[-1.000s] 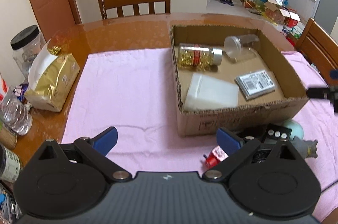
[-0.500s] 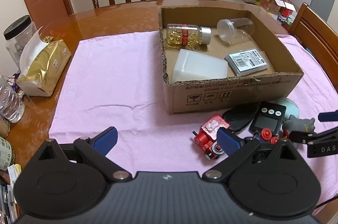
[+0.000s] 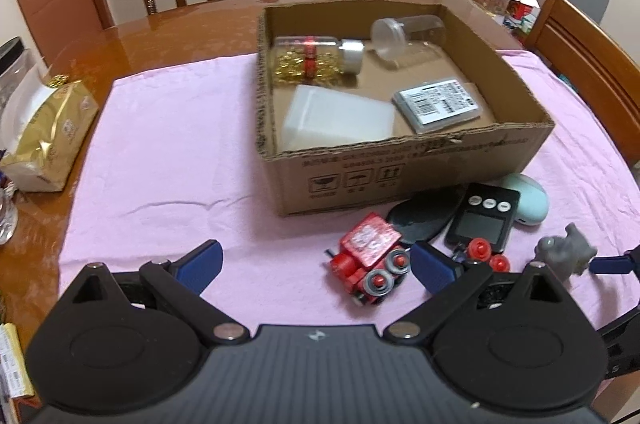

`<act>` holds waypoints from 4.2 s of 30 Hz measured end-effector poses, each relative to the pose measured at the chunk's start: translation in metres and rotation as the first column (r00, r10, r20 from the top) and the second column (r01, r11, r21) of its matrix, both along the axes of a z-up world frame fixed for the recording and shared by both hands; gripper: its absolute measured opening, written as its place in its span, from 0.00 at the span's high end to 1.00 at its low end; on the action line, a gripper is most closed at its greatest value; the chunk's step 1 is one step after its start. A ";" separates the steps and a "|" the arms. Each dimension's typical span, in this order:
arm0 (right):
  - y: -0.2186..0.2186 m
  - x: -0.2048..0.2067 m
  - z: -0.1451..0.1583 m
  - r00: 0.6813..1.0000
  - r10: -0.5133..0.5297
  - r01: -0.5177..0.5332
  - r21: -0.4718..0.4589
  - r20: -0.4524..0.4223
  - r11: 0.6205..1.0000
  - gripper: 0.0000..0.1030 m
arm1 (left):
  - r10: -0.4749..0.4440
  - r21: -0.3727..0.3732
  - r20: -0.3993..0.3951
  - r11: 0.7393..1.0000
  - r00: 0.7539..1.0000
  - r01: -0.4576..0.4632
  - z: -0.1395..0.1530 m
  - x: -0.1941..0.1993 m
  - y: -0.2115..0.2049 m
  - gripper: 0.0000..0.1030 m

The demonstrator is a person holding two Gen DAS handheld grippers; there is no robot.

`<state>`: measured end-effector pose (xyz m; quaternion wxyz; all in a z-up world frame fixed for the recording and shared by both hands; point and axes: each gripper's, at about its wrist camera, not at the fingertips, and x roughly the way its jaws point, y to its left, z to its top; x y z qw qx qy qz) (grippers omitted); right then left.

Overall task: Organize rigid objects
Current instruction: 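Move both tools back toward the toys on the cloth, then grasp the red toy train with the left tool while the right tool grasps the grey cat figure, then carry the train and cat figure into the box and open both tools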

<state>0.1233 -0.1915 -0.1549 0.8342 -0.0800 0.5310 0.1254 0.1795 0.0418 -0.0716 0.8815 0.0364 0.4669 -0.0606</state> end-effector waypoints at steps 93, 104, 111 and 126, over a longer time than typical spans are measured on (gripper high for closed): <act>0.019 0.024 0.017 0.997 -0.059 0.057 0.049 0.039 0.997 0.24 | -0.257 -0.006 -0.116 0.966 0.959 0.258 -0.044 0.032 -0.005 0.51; 0.015 0.025 0.046 0.998 0.038 -0.040 0.037 0.048 0.999 0.25 | -0.351 0.010 -0.126 0.935 0.928 0.355 -0.015 0.021 -0.009 0.51; 0.012 0.030 0.077 0.992 0.108 -0.111 0.049 0.068 0.993 0.25 | -0.419 0.009 -0.103 0.907 0.902 0.422 0.022 0.016 -0.014 0.51; 0.025 0.094 0.139 0.965 0.154 -0.177 0.092 0.213 0.980 0.25 | -0.436 0.076 0.072 0.899 0.897 0.431 0.081 0.062 -0.030 0.51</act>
